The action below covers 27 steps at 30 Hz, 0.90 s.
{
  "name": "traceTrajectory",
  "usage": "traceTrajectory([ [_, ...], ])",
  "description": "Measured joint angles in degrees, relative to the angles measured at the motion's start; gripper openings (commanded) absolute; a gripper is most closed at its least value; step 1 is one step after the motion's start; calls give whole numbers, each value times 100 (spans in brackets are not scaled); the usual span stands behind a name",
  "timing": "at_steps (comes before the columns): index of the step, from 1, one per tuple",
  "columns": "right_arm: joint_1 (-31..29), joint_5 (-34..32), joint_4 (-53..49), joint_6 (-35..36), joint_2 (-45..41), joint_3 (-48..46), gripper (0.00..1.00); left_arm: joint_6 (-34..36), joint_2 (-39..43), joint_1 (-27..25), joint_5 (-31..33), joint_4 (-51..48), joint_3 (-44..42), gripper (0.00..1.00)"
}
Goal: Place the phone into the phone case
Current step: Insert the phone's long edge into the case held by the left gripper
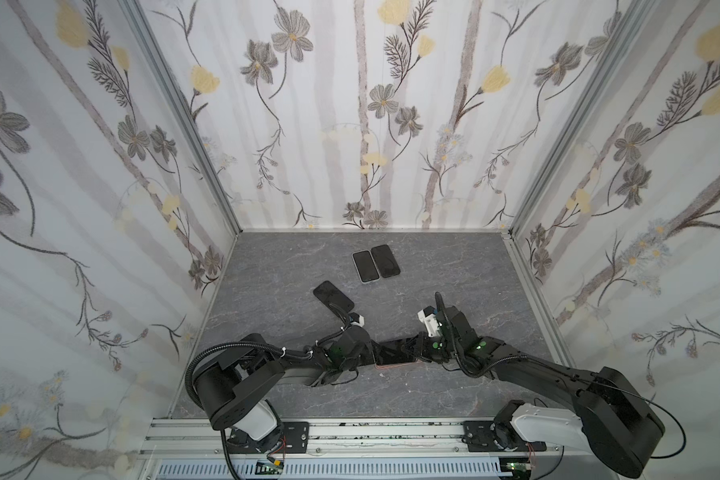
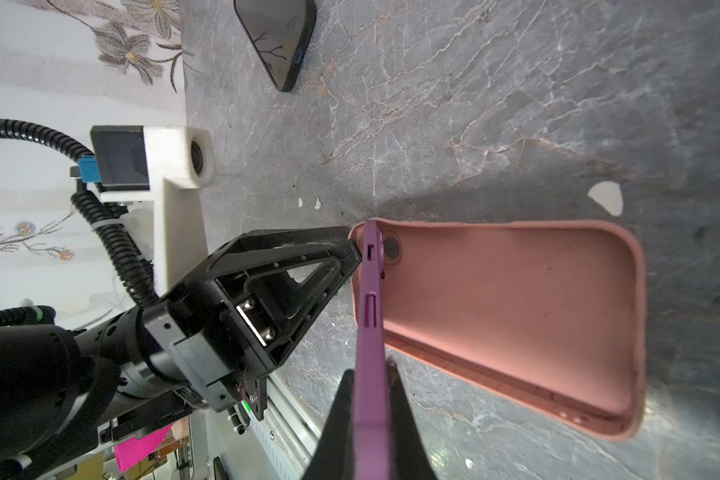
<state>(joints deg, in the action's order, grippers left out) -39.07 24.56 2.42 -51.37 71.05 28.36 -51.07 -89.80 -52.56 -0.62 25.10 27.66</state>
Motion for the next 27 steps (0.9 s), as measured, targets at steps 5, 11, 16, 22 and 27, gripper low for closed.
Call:
traceTrajectory([
  [5,122,129,254,-22,83,-129,0,-17,-122,11,87,83,131,35],
  [11,398,595,992,-20,350,-494,0,-39,-195,11,118,306,70,35],
  [16,522,879,1366,20,551,-612,0,-155,-199,9,127,761,-164,35],
  [22,643,1165,1569,111,780,-629,0,-181,-199,-11,151,809,-181,35],
  [27,673,1178,1602,138,791,-669,0,-179,-208,-20,168,693,-96,36],
])
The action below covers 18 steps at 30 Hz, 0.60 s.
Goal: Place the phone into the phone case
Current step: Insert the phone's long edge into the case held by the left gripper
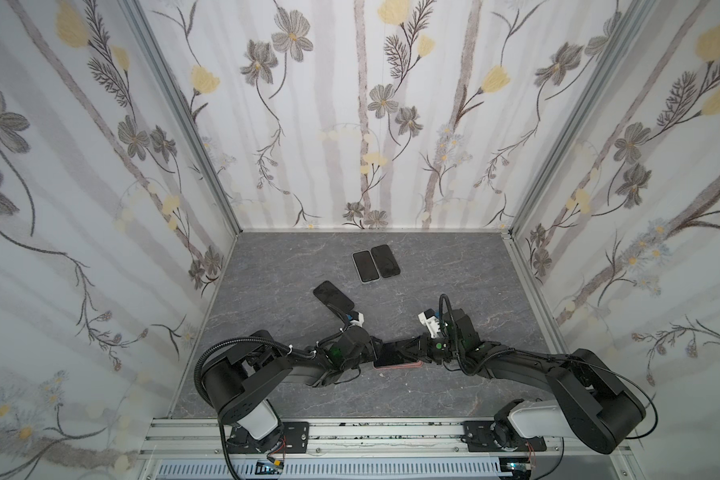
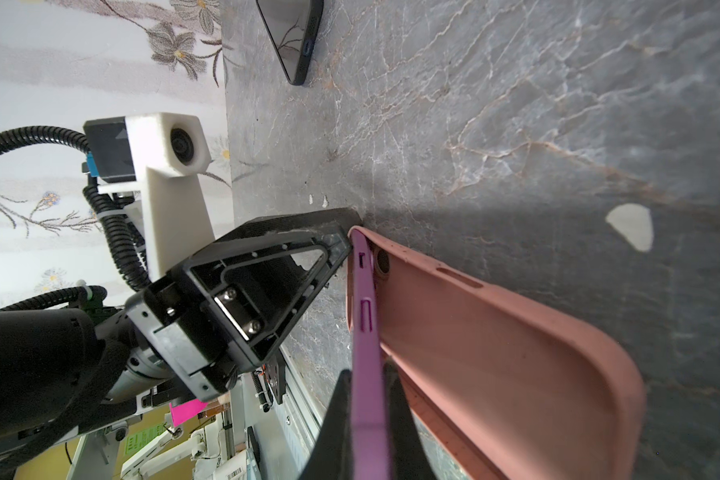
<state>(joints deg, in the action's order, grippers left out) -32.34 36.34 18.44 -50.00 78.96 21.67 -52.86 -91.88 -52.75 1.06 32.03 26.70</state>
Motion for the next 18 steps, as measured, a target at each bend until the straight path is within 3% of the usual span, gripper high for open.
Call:
traceTrajectory([
  [13,35,396,442,321,549,20,9,140,680,-107,-92,-1123,-37,40],
  [18,39,203,317,463,710,96,23,188,944,-157,-402,-1464,-136,39],
])
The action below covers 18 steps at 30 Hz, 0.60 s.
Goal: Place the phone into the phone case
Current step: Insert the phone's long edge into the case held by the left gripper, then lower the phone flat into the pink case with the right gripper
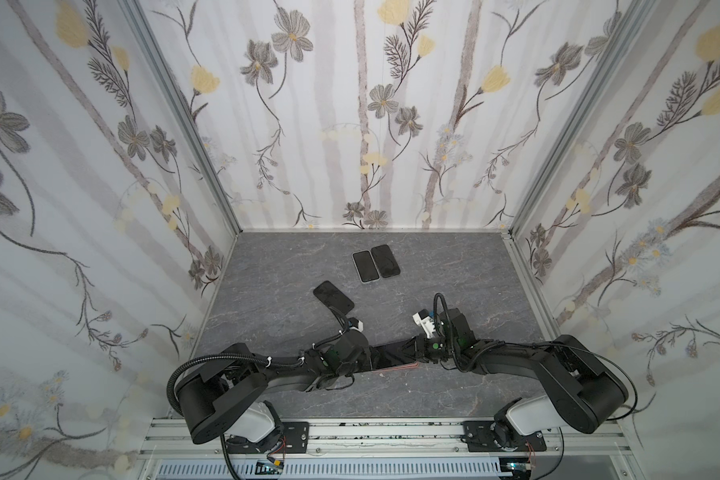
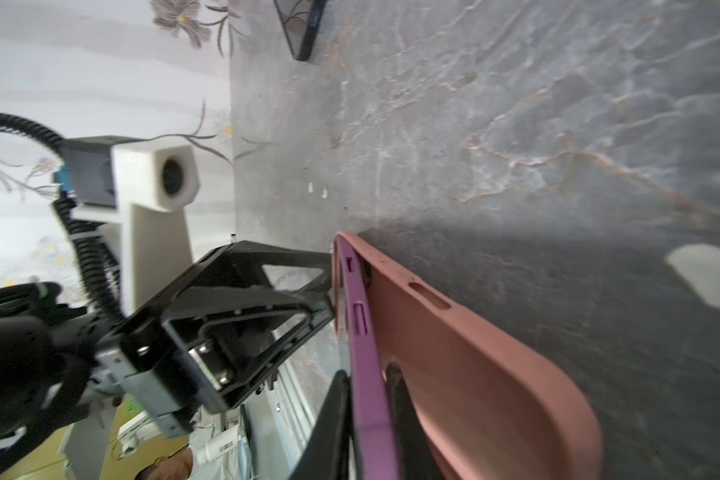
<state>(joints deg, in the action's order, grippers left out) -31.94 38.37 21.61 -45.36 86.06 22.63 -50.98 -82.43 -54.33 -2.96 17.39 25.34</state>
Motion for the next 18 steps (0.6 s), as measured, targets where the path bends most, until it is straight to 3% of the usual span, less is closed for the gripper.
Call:
traceTrajectory([
  [6,-4,-122,-573,297,168,334,30,52,15,-2,-22,28,-94,35],
  [10,-42,-391,-946,444,114,472,44,109,4,-7,-50,42,-94,36],
  [18,-87,-1060,-1853,662,-170,824,53,146,63,-28,-208,-7,-109,36],
])
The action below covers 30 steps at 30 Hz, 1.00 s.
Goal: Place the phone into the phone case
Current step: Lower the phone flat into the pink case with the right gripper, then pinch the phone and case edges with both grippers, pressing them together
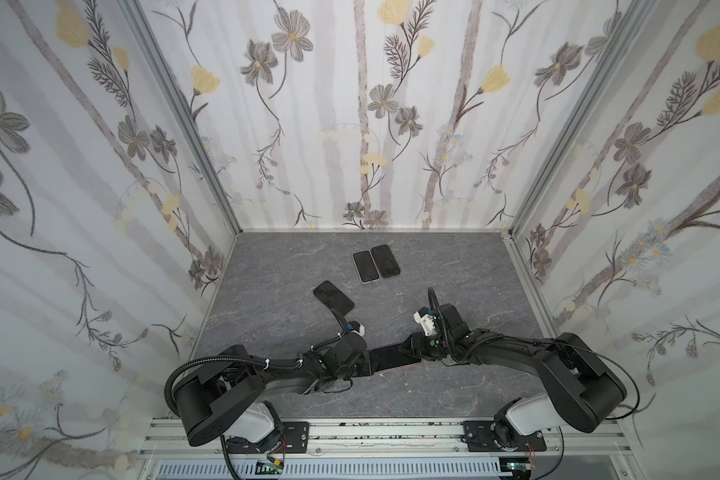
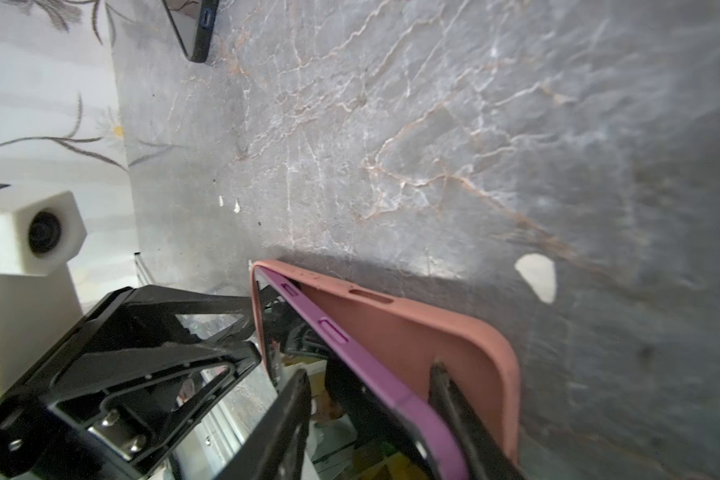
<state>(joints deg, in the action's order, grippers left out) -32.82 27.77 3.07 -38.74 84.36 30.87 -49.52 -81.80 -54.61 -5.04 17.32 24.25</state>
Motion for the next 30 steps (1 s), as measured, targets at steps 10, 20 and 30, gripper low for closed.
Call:
traceTrajectory([
  [10,-50,-1139,-1360,173,-678,201,74,168,199,24,-98,-249,17,36],
  [20,-48,-1423,-1963,175,-1034,146,74,352,35,44,-293,-424,306,37],
  [30,-26,-2015,-2476,166,-1672,179,82,470,-240,44,-555,-501,745,38],
])
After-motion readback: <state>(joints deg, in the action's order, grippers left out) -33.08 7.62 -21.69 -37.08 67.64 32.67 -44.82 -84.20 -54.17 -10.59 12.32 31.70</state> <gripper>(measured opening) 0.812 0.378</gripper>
